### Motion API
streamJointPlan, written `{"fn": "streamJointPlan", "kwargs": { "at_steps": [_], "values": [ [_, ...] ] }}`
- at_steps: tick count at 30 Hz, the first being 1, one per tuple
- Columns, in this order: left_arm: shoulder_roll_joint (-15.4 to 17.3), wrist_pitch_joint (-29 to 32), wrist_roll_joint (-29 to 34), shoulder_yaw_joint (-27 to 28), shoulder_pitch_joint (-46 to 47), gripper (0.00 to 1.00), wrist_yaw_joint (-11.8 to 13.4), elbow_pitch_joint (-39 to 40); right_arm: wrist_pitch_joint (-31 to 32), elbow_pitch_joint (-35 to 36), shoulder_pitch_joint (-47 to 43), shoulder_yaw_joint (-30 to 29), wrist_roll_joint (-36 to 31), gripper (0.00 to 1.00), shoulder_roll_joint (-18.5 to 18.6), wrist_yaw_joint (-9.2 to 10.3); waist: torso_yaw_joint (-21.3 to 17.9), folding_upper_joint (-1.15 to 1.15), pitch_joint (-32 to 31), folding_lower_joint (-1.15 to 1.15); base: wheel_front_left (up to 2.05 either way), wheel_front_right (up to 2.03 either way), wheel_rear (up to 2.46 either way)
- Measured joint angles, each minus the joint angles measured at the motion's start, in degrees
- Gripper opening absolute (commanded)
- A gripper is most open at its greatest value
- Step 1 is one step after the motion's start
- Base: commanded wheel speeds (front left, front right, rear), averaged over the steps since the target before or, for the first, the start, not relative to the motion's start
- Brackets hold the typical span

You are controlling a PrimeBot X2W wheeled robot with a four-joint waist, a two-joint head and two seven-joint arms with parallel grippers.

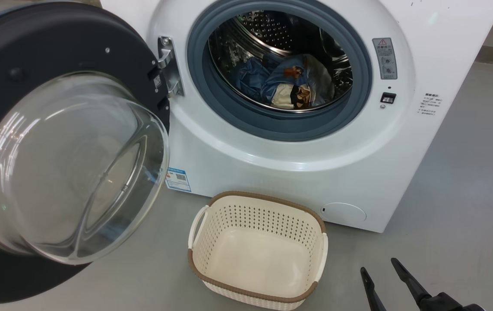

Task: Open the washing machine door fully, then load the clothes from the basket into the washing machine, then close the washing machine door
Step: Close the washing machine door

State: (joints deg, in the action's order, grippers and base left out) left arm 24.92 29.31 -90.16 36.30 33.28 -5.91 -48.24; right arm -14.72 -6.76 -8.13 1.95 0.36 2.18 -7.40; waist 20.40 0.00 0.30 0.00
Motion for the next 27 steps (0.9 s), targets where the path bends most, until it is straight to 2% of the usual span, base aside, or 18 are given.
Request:
{"fn": "streamJointPlan", "kwargs": {
  "at_steps": [13,18,27],
  "values": [
    [-0.3,13.6,-3.6,-1.4,-1.6,0.0,-0.4,2.0,0.0,-0.2,0.0,0.5,-0.2,1.0,0.2,0.0,0.8,0.0,-0.7,0.0,0.0,0.0,0.0],
    [-1.4,17.7,-4.4,-2.4,-4.2,0.0,1.2,6.5,0.0,-0.2,-0.1,0.2,-0.2,1.0,0.2,0.0,1.5,0.0,-0.6,0.0,0.0,0.0,0.0],
    [-5.7,23.2,-4.6,-5.1,-10.3,0.0,5.5,18.0,0.0,-0.2,-0.1,-0.2,-0.2,1.0,0.1,0.0,2.9,0.0,-0.5,0.0,0.0,0.0,0.0]
  ]
}}
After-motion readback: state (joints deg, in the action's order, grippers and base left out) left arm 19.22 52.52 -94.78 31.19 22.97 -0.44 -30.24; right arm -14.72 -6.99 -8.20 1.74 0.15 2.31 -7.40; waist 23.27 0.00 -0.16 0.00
